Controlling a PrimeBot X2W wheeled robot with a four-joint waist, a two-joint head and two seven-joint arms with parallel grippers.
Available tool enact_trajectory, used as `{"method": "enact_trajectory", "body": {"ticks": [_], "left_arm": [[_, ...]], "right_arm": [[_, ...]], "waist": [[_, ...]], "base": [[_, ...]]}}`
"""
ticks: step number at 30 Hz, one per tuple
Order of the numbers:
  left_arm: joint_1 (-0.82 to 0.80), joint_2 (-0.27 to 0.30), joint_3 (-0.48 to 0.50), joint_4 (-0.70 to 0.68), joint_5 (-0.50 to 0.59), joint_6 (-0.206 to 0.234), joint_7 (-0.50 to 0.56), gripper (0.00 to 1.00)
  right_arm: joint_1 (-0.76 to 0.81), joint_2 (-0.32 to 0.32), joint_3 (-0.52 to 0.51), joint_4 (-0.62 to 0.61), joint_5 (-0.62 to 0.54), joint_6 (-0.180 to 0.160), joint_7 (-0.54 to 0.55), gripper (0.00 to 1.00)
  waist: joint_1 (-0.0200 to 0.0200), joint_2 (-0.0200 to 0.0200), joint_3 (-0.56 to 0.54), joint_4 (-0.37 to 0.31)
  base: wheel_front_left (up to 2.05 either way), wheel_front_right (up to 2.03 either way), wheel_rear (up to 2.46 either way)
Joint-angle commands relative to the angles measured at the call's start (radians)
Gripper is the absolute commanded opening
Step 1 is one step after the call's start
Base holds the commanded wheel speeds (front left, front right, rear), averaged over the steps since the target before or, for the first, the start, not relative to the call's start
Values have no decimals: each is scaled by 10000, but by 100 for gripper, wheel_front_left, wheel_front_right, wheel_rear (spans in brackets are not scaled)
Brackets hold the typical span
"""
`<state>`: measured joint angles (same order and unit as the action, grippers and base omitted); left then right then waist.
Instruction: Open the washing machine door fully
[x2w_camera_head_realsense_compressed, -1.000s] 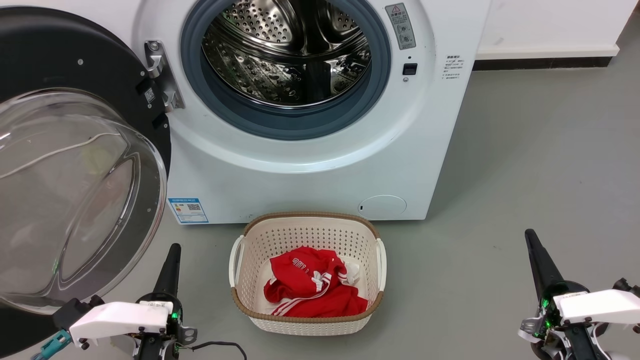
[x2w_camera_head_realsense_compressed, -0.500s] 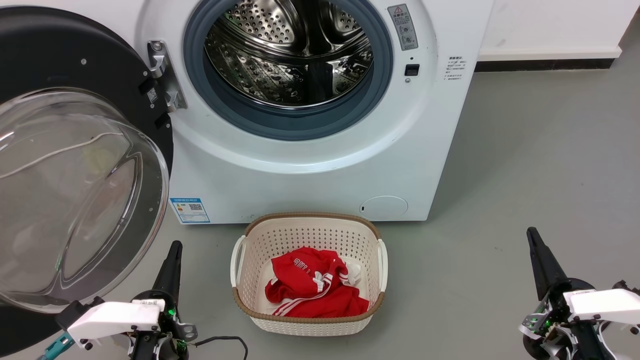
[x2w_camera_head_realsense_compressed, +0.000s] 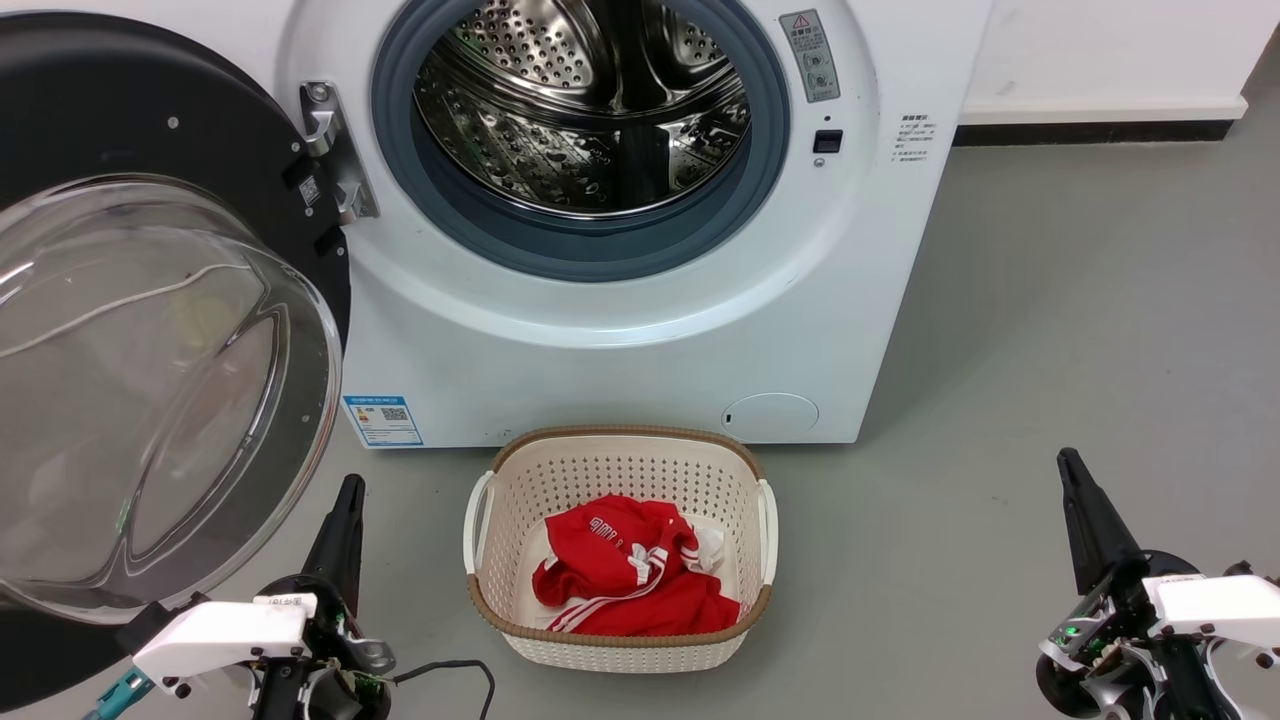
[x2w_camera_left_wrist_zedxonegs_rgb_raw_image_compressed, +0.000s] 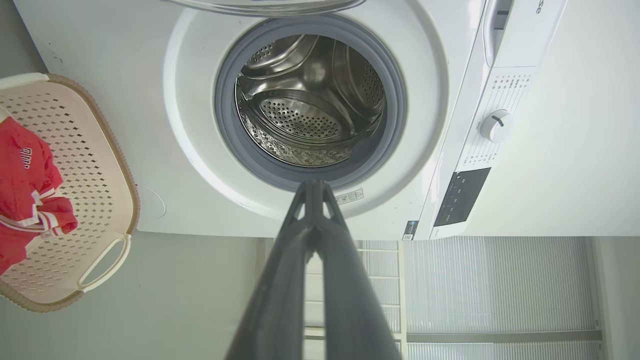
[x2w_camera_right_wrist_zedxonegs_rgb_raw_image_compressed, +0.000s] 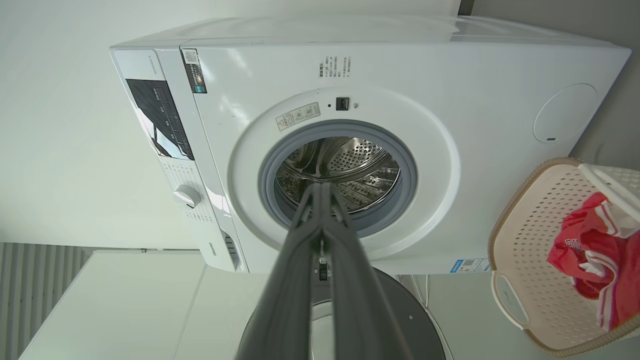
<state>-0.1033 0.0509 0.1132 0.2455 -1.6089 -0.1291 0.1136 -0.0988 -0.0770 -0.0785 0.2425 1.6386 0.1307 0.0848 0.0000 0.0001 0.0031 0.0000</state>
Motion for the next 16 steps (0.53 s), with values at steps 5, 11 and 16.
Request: {"method": "enact_trajectory", "body": {"ticks": [5, 11, 16], "left_arm": [[-107, -13, 32, 18, -46, -44, 43, 0], [-105, -13, 31, 18, -47, -44, 43, 0], [-105, -13, 31, 18, -47, -44, 42, 0]], "right_arm": [[-129, 50, -45, 23, 1, 0, 46, 0], [-132, 64, -68, 24, -23, 0, 75, 0], [-134, 77, -83, 25, -43, 0, 95, 0]], "waist": [[0, -1, 0, 0], [0, -1, 0, 0], [0, -1, 0, 0]], "base": [[0, 0, 0], [0, 0, 0], [0, 0, 0]]}}
